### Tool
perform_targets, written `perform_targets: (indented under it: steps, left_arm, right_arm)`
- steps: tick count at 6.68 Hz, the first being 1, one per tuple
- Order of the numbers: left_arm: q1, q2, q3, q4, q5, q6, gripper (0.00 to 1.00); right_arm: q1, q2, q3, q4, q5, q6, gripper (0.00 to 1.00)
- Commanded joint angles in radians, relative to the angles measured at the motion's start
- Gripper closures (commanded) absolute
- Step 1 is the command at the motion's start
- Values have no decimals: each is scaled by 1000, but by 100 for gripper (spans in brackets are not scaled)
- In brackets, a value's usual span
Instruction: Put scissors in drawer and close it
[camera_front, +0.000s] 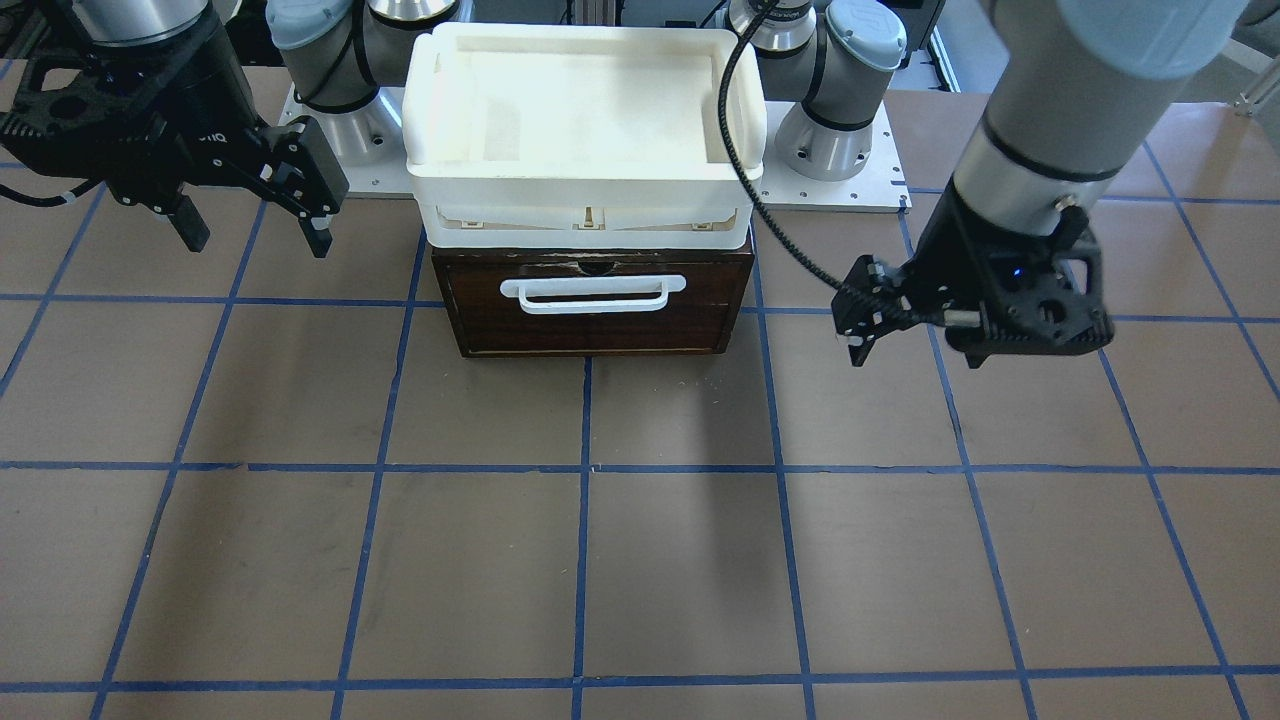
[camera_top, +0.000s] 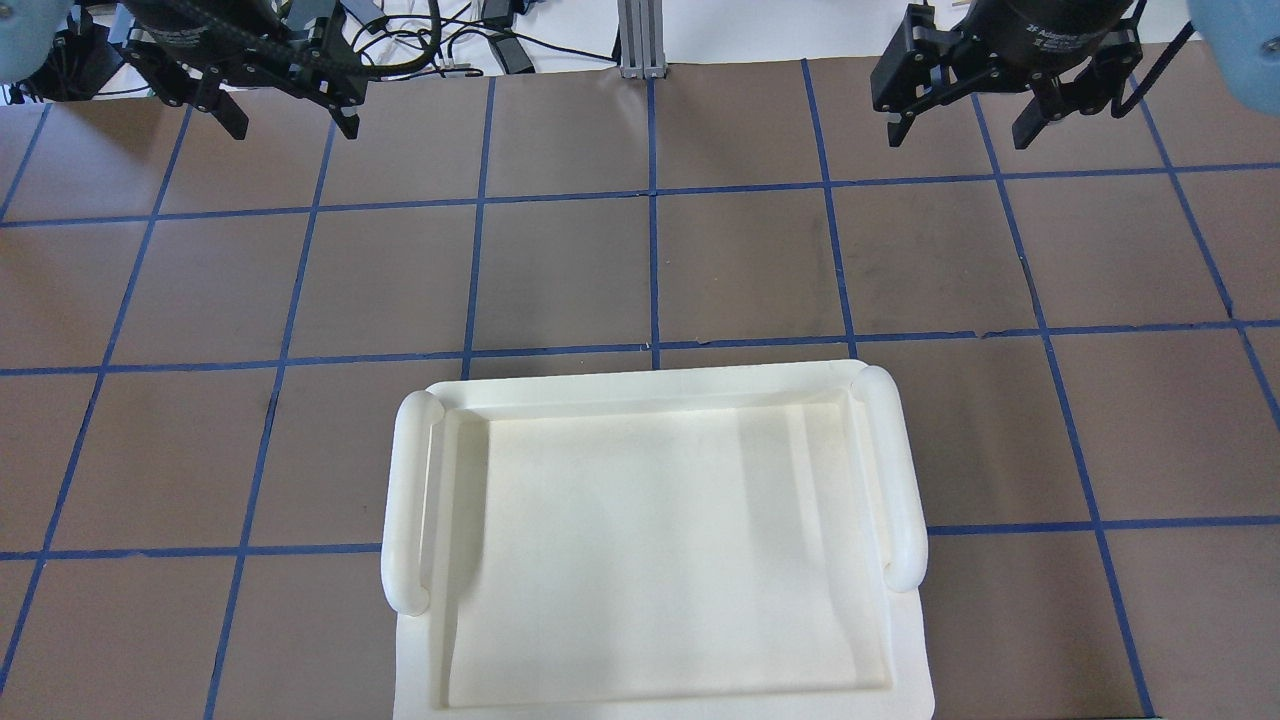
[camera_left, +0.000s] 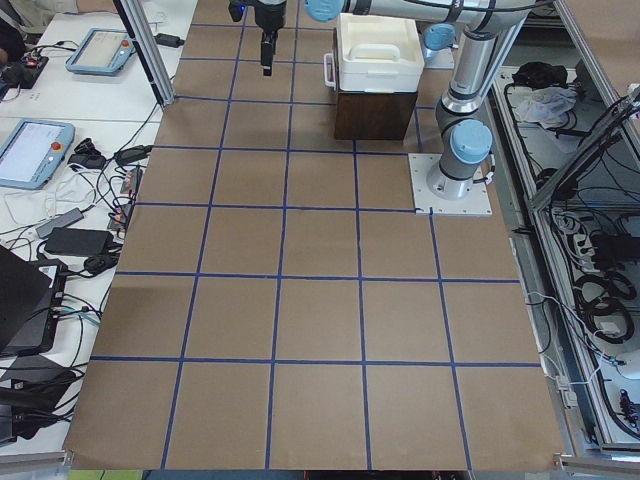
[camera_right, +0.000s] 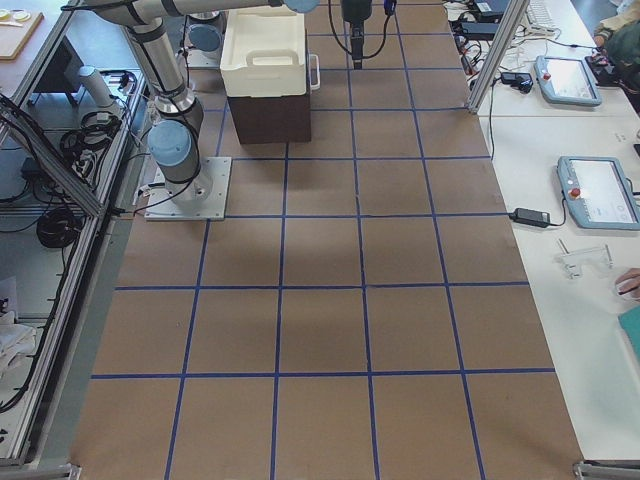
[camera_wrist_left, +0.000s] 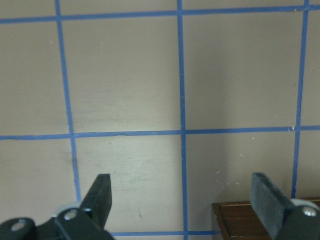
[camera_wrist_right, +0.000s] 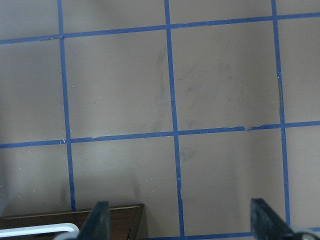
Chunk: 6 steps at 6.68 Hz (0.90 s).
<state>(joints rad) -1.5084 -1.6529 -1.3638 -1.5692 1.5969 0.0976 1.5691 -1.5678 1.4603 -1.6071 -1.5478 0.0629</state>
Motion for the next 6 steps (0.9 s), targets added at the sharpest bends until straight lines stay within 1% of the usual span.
perform_targets:
  steps: [1,3,6]
  left_arm:
    - [57,65,-30,-29,-5,7,0]
    - [62,88,-86,-31,-14,7,0]
    - [63,88,-90,-31,-9,7,0]
  right_arm:
    - [-1,0,0,1,-1,0,0]
    - [0,0,0,1,-2,0,0]
    - [0,0,0,1,0,0,0]
